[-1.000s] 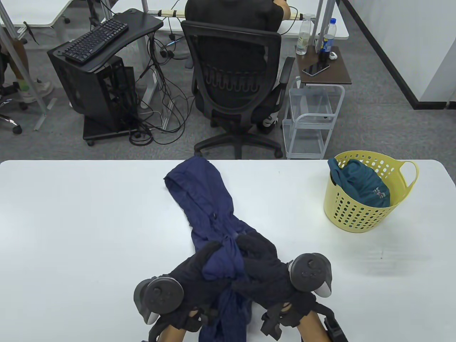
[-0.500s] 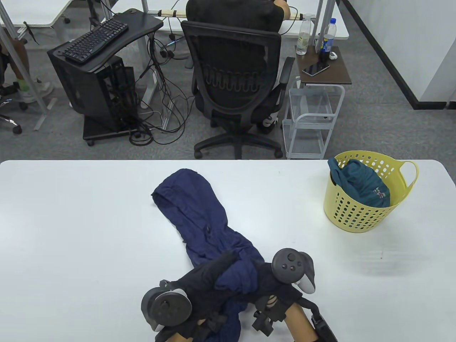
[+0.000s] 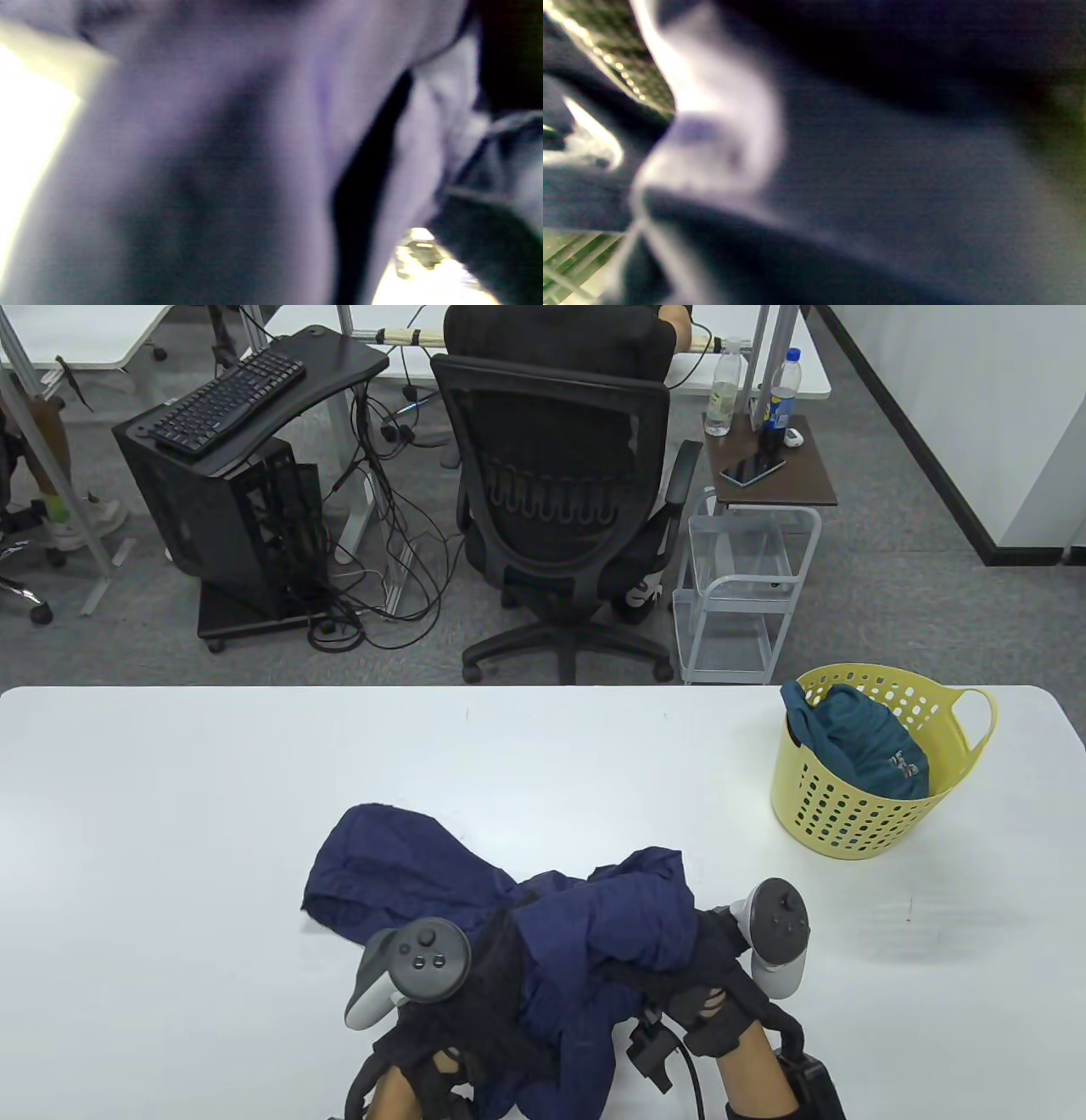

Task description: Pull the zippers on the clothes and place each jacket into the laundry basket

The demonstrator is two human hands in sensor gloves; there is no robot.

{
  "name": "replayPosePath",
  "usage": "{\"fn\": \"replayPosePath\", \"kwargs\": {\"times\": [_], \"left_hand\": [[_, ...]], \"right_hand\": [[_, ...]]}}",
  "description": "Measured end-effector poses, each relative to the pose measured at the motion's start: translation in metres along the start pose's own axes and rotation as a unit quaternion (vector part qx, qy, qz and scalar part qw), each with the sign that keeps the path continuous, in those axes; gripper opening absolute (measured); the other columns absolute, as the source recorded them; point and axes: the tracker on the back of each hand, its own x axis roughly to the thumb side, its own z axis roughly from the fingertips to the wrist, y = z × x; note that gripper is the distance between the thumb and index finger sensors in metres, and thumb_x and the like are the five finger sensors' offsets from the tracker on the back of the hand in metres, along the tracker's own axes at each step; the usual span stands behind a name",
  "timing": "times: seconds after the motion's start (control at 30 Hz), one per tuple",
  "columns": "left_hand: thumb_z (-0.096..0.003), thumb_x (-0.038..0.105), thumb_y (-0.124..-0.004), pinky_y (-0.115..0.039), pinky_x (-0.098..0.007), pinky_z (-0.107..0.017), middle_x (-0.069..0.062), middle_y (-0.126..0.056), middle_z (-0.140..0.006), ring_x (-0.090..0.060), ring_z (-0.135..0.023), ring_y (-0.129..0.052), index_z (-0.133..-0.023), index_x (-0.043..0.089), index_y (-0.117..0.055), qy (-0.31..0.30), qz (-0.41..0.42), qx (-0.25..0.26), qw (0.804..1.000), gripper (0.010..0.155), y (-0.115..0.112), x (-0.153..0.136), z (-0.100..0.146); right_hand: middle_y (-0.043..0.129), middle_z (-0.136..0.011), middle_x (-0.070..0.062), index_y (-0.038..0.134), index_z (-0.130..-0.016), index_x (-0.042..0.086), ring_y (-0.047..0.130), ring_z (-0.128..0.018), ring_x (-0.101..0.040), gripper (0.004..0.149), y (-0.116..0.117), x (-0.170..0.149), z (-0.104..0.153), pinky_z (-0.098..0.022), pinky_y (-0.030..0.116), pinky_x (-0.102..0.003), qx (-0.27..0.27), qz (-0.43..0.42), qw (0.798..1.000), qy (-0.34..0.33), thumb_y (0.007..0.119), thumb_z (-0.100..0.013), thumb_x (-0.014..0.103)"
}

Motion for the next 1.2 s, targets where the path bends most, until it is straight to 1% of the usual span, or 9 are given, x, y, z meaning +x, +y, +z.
{"fn": "replayPosePath", "kwargs": {"times": [0.1,0.17,0.33,0.5,0.63,0.77,0.93,1.1,1.2], "left_hand": [[-0.0227,0.071,-0.094,-0.039,-0.07,-0.072,0.012,-0.064,-0.112,-0.036,-0.112,-0.043,-0.107,0.041,-0.016,0.045,-0.024,0.079,0.996,0.118,-0.009,0.002,-0.007],[-0.0284,0.064,-0.093,-0.054,-0.066,-0.07,0.017,-0.085,-0.09,-0.026,-0.102,-0.077,-0.102,0.047,-0.049,0.03,0.005,0.149,0.988,0.087,-0.012,-0.001,-0.011],[-0.0367,0.052,-0.092,-0.091,-0.048,-0.052,0.014,-0.094,-0.071,-0.019,-0.061,-0.112,-0.084,0.05,-0.078,0.012,0.156,0.192,0.969,0.05,-0.004,-0.015,-0.006],[-0.0392,0.047,-0.092,-0.097,-0.043,-0.044,0.01,-0.091,-0.072,-0.019,-0.053,-0.114,-0.082,0.051,-0.079,0.022,0.257,0.252,0.933,0.045,0.017,-0.036,0.013],[-0.0389,0.045,-0.093,-0.098,-0.042,-0.04,0.009,-0.091,-0.073,-0.022,-0.053,-0.114,-0.081,0.052,-0.081,0.03,0.151,0.347,0.925,0.045,0.043,-0.04,0.037],[-0.0383,0.043,-0.094,-0.099,-0.042,-0.039,0.009,-0.091,-0.074,-0.023,-0.053,-0.114,-0.08,0.053,-0.082,0.022,0.013,0.396,0.918,0.044,0.048,-0.021,0.048],[-0.0377,0.045,-0.094,-0.1,-0.04,-0.037,0.011,-0.091,-0.074,-0.021,-0.051,-0.115,-0.08,0.053,-0.082,-0.015,-0.113,0.38,0.918,0.044,0.026,0.024,0.041],[-0.0371,0.046,-0.095,-0.103,-0.036,-0.035,0.011,-0.092,-0.073,-0.019,-0.047,-0.117,-0.082,0.05,-0.082,-0.068,0.022,0.331,0.941,0.047,0.011,0.033,0.035],[-0.0369,0.047,-0.097,-0.101,-0.034,-0.04,0.014,-0.089,-0.077,-0.017,-0.051,-0.115,-0.086,0.048,-0.078,-0.078,0.095,0.298,0.947,0.052,0.006,0.027,0.03]], "right_hand": [[0.086,-0.096,0.003,0.067,-0.098,0.035,0.097,-0.077,-0.034,0.064,0.004,0.002,0.003,-0.058,0.083,-0.052,0.004,-0.007,1.0,-0.009,0.1,-0.043,0.036],[0.084,-0.098,0.003,0.067,-0.098,0.037,0.095,-0.079,-0.034,0.064,0.007,0.003,0.005,-0.06,0.081,-0.053,0.022,-0.019,0.999,-0.013,0.099,-0.043,0.036],[0.076,-0.104,0.002,0.065,-0.099,0.039,0.083,-0.091,-0.035,0.066,0.006,0.007,0.008,-0.069,0.067,-0.056,0.067,-0.054,0.996,-0.033,0.099,-0.043,0.036],[0.056,-0.119,0.005,0.061,-0.104,0.043,0.049,-0.109,-0.04,0.073,-0.004,0.007,0.017,-0.075,0.045,-0.062,0.174,0.011,0.985,-0.002,0.098,-0.044,0.024],[0.056,-0.119,0.001,0.067,-0.102,0.038,0.051,-0.109,-0.042,0.06,-0.033,-0.012,0.025,-0.074,0.047,-0.062,0.142,-0.004,0.988,0.068,0.076,-0.051,0.007],[0.058,-0.119,-0.007,0.061,-0.108,0.03,0.055,-0.105,-0.047,0.064,-0.033,-0.03,0.027,-0.072,0.051,-0.061,0.02,-0.029,0.994,0.101,0.087,-0.05,0.038],[-0.006,-0.117,-0.006,0.002,-0.107,0.029,0.001,-0.103,-0.05,0.122,0.016,-0.054,0.015,-0.073,0.02,-0.067,0.206,0.117,0.956,0.175,0.094,-0.035,0.066],[0.001,-0.12,-0.01,0.005,-0.108,0.032,0.006,-0.102,-0.058,0.128,0.028,-0.071,0.012,-0.069,0.022,-0.073,0.22,0.072,0.959,0.165,0.1,-0.029,0.067],[0.036,-0.118,-0.017,0.015,-0.11,0.028,0.063,-0.102,-0.051,0.122,0.033,-0.074,0.013,-0.069,0.058,-0.066,0.224,0.03,0.962,0.152,0.102,-0.03,0.062]]}}
